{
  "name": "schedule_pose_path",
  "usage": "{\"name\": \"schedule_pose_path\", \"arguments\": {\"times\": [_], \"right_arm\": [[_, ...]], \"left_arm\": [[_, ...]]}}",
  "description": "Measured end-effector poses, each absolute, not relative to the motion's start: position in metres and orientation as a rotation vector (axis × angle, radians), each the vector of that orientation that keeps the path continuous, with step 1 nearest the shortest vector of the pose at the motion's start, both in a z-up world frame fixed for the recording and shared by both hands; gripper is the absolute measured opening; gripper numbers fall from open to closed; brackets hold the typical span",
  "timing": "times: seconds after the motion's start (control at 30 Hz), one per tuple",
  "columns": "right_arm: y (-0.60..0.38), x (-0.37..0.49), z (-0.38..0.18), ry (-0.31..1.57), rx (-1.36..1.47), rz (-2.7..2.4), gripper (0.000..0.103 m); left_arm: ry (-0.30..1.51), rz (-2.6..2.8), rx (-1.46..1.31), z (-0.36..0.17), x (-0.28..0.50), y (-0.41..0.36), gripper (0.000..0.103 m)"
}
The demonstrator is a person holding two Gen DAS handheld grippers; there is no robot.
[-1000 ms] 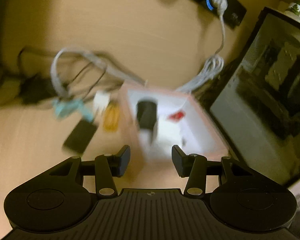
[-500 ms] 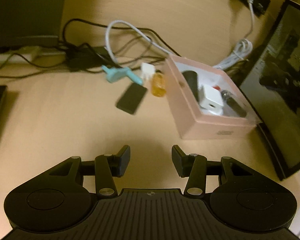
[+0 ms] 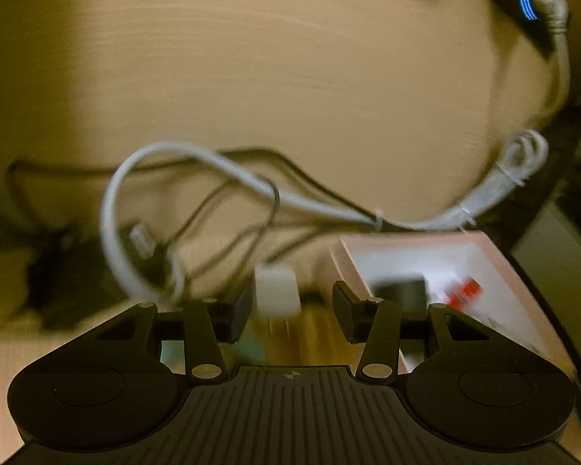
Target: Organize rigid objects
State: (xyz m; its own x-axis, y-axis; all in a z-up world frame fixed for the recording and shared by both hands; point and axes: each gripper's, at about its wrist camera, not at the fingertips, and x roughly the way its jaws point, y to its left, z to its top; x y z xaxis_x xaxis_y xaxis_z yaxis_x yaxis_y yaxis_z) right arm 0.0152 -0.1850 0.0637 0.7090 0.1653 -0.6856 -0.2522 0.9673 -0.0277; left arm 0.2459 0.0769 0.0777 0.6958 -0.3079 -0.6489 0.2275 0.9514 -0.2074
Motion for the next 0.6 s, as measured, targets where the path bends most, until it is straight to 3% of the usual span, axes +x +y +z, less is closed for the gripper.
{"name": "schedule_pose_path", "arguments": {"times": [0.27, 0.33, 0.37, 0.6], "right_arm": [[-0.199, -0.001, 0.045, 0.844, -0.067, 0.173, 0.047], [-0.204, -0.001, 0.041, 0.859, -0.05, 0.158, 0.047], [-0.205, -0.001, 0.039, 0.866, -0.045, 0.152, 0.047], [-0.194, 0.005, 0.034, 0.891, -0.056, 0.175, 0.047]], "left_arm": [[0.776, -0.363, -0.022, 0.056, 0.297, 0.061, 0.044], [0.767, -0.364, 0.008, 0.055, 0.293, 0.065, 0.028], [0.763, -0.35, 0.024, 0.054, 0.293, 0.067, 0.015], [0.812, -0.331, -0.085, 0.046, 0.288, 0.077, 0.016]]}}
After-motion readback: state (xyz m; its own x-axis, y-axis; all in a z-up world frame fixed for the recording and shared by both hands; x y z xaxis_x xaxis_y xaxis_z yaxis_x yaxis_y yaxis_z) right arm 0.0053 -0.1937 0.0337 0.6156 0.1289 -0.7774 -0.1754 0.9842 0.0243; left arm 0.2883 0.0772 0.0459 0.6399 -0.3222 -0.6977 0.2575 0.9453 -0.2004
